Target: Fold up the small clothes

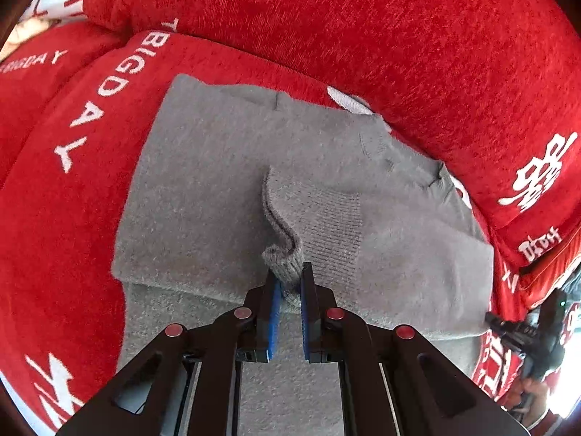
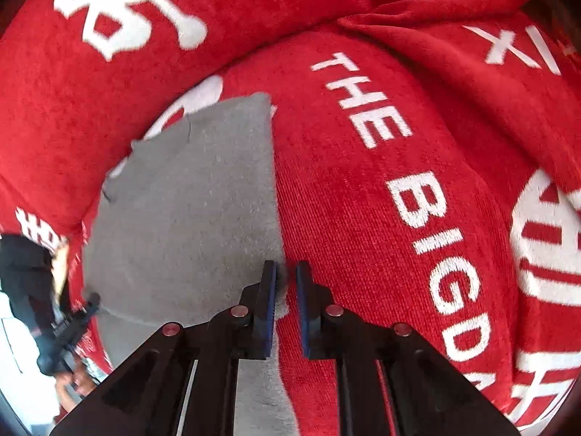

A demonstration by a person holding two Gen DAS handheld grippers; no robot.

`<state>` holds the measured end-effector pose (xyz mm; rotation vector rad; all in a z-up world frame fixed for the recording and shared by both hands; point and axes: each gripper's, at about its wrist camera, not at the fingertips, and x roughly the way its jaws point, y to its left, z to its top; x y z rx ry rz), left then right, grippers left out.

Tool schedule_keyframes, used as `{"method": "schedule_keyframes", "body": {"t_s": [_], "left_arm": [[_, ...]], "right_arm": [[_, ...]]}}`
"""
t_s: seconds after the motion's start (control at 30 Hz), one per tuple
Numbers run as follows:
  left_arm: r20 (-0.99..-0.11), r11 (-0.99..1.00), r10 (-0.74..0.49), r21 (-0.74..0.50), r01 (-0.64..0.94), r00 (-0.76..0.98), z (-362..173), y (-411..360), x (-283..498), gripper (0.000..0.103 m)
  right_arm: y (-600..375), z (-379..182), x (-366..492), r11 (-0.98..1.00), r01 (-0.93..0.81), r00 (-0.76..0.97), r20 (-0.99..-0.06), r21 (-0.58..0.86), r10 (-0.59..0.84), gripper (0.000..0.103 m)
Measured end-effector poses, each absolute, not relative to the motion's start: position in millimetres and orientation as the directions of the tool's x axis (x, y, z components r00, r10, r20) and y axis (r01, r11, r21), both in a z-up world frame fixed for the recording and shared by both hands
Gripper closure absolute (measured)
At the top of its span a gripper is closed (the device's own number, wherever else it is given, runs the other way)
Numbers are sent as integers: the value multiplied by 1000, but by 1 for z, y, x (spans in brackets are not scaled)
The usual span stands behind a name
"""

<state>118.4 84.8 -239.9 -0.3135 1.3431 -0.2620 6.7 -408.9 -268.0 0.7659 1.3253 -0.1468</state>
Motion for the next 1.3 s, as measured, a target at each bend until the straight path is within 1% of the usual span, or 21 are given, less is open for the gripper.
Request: {"method": "schedule_keyframes", "body": {"t_s": [0.03, 0.07, 0.1, 0.13, 0.17, 0.2, 0.3, 0.37, 0.4, 0.43, 0.5, 0.57, 0.63, 0.77, 0.87, 0.9, 1.0, 1.1, 1.17, 1.2, 1.3], "left_arm": [[-914, 936, -346, -352, 10, 210, -238, 86, 117, 85], [-929, 953, -298, -302, 14, 220, -234, 87, 115, 75], [-936, 961, -271, -275, 14, 225, -232, 89, 114, 67], [-943, 971, -233, -237, 12, 237, -227, 93, 112, 47], [-944, 976, -214, -219, 8, 252, -222, 97, 111, 33], [-941, 977, -205, -212, 5, 269, -217, 101, 109, 31], [-939, 973, -220, -229, -2, 263, -215, 117, 110, 30], [-946, 972, -218, -232, -32, 242, -222, 126, 113, 30], [-950, 973, -208, -226, -51, 231, -225, 130, 115, 30], [-953, 973, -205, -224, -63, 225, -228, 132, 115, 30], [-952, 970, -208, -230, -76, 226, -227, 133, 116, 30], [-952, 973, -201, -220, -61, 233, -225, 131, 113, 30], [-954, 977, -191, -206, -45, 231, -226, 129, 109, 30], [-962, 983, -173, -182, -24, 209, -229, 128, 102, 30], [-963, 984, -175, -180, -3, 206, -225, 127, 95, 30], [-963, 984, -175, -178, 5, 205, -224, 126, 93, 30], [-965, 984, -181, -177, 37, 192, -220, 120, 86, 30], [-968, 983, -178, -168, 71, 175, -217, 110, 79, 30], [-972, 983, -172, -159, 89, 161, -217, 103, 74, 30], [-974, 983, -168, -155, 95, 155, -217, 101, 72, 30], [-978, 983, -165, -152, 103, 129, -217, 94, 66, 30]], "right_arm": [[-410, -267, 3, 743, 522, 281, -907, 420, 314, 90], [-412, -266, -1, 724, 534, 298, -899, 435, 321, 89], [-415, -266, -7, 690, 545, 323, -879, 476, 351, 85], [-417, -268, -13, 637, 551, 356, -843, 538, 404, 65], [-419, -269, -18, 599, 556, 376, -817, 576, 437, 49], [-420, -270, -23, 566, 560, 398, -795, 606, 458, 30], [-420, -277, -27, 520, 546, 426, -753, 656, 502, 30], [-422, -283, -24, 500, 541, 449, -735, 676, 509, 34], [-423, -285, -19, 487, 545, 451, -729, 682, 516, 57], [-423, -286, -14, 486, 551, 431, -730, 678, 531, 90], [-418, -283, -5, 539, 537, 390, -758, 649, 523, 89], [-415, -271, 1, 639, 490, 356, -806, 592, 474, 89], [-417, -274, 1, 685, 496, 314, -845, 534, 432, 90], [-420, -276, -3, 677, 502, 331, -843, 538, 424, 88], [-420, -268, -12, 668, 528, 335, -852, 524, 403, 82], [-419, -265, -16, 664, 531, 340, -850, 527, 402, 79], [-410, -256, -26, 679, 532, 329, -862, 506, 386, 60], [-393, -251, -31, 695, 517, 313, -866, 500, 390, 58], [-382, -247, -36, 703, 508, 300, -867, 499, 399, 50], [-377, -246, -38, 706, 502, 293, -866, 500, 405, 44], [-356, -242, -41, 719, 483, 270, -866, 499, 420, 40]]}}
